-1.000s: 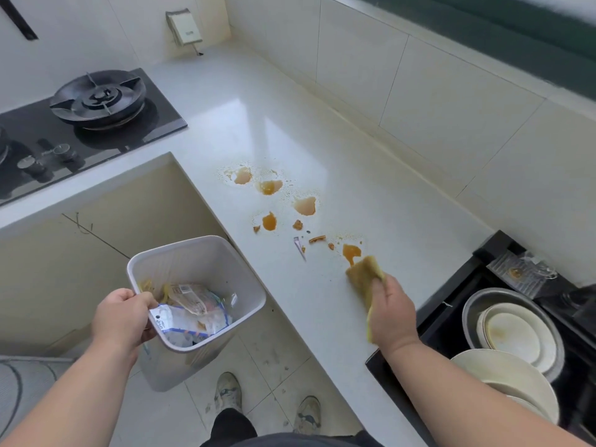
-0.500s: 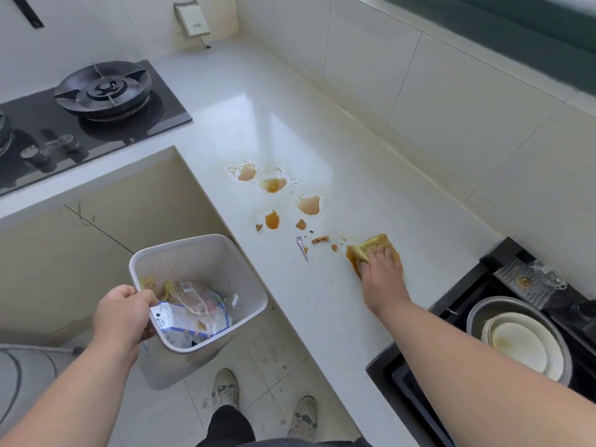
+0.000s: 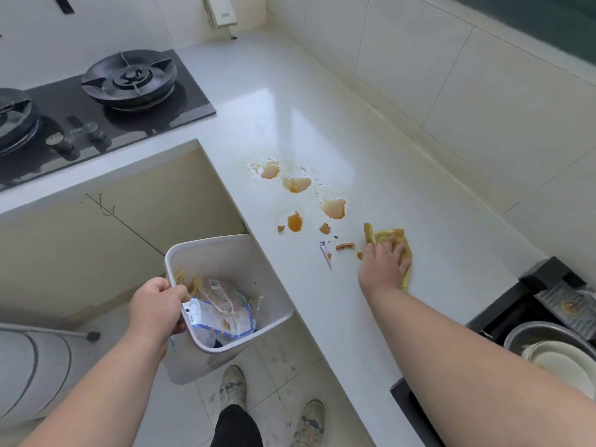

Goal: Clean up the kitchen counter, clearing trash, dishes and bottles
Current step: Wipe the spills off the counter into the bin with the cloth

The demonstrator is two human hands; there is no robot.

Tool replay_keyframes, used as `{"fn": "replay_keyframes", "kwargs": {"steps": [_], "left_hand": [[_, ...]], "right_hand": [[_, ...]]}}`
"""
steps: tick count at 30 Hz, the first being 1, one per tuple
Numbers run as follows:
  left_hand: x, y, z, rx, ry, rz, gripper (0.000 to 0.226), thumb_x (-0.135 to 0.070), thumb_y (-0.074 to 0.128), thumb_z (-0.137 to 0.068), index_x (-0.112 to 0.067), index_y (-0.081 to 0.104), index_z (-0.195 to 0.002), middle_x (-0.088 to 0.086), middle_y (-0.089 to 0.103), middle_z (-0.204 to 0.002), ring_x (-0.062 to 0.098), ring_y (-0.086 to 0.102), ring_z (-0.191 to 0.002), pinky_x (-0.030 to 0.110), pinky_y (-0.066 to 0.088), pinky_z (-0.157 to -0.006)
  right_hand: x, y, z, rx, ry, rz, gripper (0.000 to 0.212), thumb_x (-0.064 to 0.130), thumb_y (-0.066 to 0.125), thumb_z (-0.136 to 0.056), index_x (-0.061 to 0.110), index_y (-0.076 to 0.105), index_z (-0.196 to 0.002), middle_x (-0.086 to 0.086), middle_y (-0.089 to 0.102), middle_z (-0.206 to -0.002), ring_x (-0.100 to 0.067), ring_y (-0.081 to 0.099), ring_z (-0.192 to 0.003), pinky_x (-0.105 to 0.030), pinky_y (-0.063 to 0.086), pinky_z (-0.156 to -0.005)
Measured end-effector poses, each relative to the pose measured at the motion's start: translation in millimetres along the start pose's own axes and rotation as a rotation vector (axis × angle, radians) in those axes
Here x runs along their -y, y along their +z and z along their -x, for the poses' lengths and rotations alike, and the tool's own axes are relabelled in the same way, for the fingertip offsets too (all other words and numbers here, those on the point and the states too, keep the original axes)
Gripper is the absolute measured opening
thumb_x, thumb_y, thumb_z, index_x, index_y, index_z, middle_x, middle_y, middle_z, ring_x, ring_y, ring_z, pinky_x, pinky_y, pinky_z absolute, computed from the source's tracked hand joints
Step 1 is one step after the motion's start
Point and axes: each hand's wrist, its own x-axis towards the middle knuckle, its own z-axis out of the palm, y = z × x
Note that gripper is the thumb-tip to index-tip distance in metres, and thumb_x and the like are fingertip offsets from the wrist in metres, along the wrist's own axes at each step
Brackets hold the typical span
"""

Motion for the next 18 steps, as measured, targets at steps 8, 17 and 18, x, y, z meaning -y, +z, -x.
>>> {"fn": "replay_keyframes", "kwargs": {"steps": [8,17,18], "left_hand": [[3.5,2.0,-3.1,0.033,-0.001,-0.006,0.020,0.005,0.057,-0.078,-0.012,0.047,-0.083,0.014,0.049,-0.072,0.025,0.042,-0.062,0.033,0.046,-0.048],[8.6,7.5,-7.0,0.073,-0.031,-0.040,0.023,0.004,0.057,-0.080,-0.015,0.043,-0.079,0.014,0.051,-0.072,0.027,0.046,-0.062,0.034,0.049,-0.048],[8.3,9.0,-7.0,0.077,-0.031,-0.043,0.023,0.004,0.057,-0.080,-0.014,0.042,-0.079,0.014,0.051,-0.072,0.028,0.047,-0.061,0.033,0.049,-0.047]], "right_hand": [[39.2,15.3,23.7,0.075,-0.123,-0.073,0.056,0.026,0.021,-0.116,0.006,0.016,-0.168,-0.011,0.002,-0.179,-0.029,-0.008,-0.165,-0.048,-0.009,-0.131],[62.8,34.4,63.2,0.163,-0.294,-0.190,0.054,0.022,0.024,-0.116,0.006,0.018,-0.167,-0.009,0.008,-0.178,-0.023,-0.008,-0.165,-0.035,-0.016,-0.128],[65.7,35.2,67.6,0.179,-0.306,-0.213,0.053,0.022,0.024,-0.116,0.007,0.018,-0.167,-0.009,0.010,-0.178,-0.021,-0.008,-0.165,-0.033,-0.016,-0.127]]}}
